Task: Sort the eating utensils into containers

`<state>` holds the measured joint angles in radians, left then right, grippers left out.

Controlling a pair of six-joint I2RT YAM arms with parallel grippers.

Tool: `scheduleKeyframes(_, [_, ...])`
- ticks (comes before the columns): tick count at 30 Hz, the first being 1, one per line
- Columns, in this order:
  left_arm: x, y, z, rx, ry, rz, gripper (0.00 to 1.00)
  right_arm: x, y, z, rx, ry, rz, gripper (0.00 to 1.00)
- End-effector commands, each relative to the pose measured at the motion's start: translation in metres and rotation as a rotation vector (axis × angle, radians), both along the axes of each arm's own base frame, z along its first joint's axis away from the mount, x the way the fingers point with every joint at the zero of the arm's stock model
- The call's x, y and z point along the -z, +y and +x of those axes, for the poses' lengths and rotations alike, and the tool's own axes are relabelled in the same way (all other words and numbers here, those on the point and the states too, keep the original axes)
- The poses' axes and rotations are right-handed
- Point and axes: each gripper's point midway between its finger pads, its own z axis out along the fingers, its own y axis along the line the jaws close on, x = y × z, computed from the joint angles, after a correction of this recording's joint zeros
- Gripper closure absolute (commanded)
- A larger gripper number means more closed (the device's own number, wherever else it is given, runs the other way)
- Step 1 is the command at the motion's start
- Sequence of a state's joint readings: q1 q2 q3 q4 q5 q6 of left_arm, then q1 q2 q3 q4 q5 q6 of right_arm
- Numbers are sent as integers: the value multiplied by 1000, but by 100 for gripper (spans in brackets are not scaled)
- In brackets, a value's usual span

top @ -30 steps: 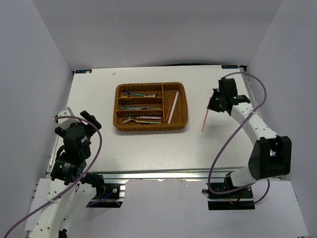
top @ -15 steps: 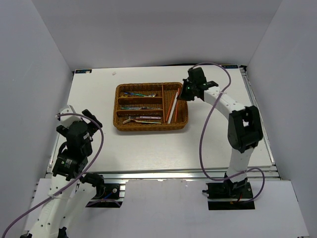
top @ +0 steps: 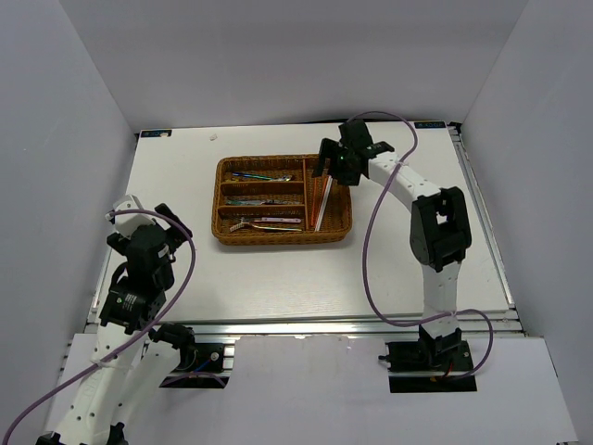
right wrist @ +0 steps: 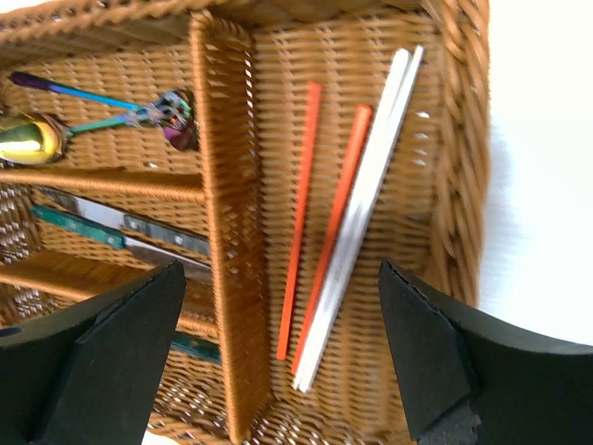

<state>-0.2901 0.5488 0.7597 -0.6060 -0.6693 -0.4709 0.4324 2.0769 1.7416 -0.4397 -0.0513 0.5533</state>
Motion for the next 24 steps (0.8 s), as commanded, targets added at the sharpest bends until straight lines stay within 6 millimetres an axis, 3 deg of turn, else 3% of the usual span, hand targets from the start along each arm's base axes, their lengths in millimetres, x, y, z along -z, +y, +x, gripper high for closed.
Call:
scheduleKeyframes(1, [0, 3, -1, -14, 3, 6, 2, -56, -12, -5, -6, -101, -30, 11])
scheduleKeyframes(2, [0, 4, -2, -20, 2, 9, 2, -84, -22, -11, 10, -161, -31, 11])
scheduleKeyframes(3, [-1, 5, -3, -25, -4, 9, 2, -73, -35, -24, 12, -157, -80, 11])
scheduleKeyframes(4, [-2, 7, -4, -32, -8, 8, 2, -78, -43, -32, 19, -181, -94, 11])
scheduleKeyframes(5, [-3, 9, -5, -48, -9, 9, 2, -111, -54, -44, 37, -268, -85, 11])
scheduleKeyframes(6, [-4, 10, -6, -55, -11, 10, 2, -95, -74, -60, 53, -259, -162, 11])
scheduleKeyframes(7, [-4, 12, -7, -63, -9, 12, 2, -98, -87, -70, 65, -278, -198, 11])
scheduleKeyframes(8, [-4, 12, -7, -68, -12, 12, 2, -125, -101, -88, 85, -348, -199, 11])
scheduleKeyframes(9, [-5, 15, -8, -79, -12, 15, 2, -129, -117, -98, 120, -374, -237, 11])
scheduleKeyframes(10, [-5, 15, -8, -82, -9, 17, 2, -110, -132, -115, 118, -354, -292, 11])
scheduleKeyframes(11, [-6, 17, -8, -91, -11, 18, 2, -129, -147, -135, 148, -404, -291, 11])
scheduleKeyframes(13, [-9, 21, -9, -112, -11, 27, 2, -133, -180, -164, 214, -438, -358, 11])
scheduleKeyframes(16, [-11, 25, -11, -136, -12, 39, 2, -135, -199, -191, 218, -455, -396, 11])
scheduleKeyframes(19, [-15, 27, -14, -141, -21, 44, 2, -152, -226, -228, 287, -483, -399, 11])
scheduleKeyframes(24, [-27, 25, -19, -104, -62, 42, 2, -169, -239, -259, 299, -544, -365, 11])
